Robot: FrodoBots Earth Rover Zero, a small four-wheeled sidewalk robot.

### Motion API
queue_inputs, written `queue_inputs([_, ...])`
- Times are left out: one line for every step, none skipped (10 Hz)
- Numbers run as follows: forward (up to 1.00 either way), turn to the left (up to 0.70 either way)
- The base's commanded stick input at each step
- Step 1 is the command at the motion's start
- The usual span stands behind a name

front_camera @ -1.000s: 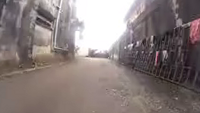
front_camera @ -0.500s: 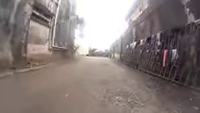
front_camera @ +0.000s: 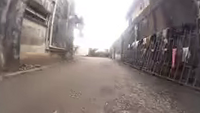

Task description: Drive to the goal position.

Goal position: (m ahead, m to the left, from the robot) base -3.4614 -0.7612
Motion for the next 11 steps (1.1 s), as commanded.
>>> queue_inputs([0.70,0.00])
queue_inputs([0.70,0.00])
queue_inputs([0.70,0.00])
queue_inputs([0.70,0.00])
queue_inputs([0.70,0.00])
queue_inputs([0.70,0.00])
queue_inputs([0.70,0.00])
queue_inputs([0.70,0.00])
queue_inputs([0.70,0.00])
queue_inputs([0.70,0.00])
queue_inputs([0.70,0.00])
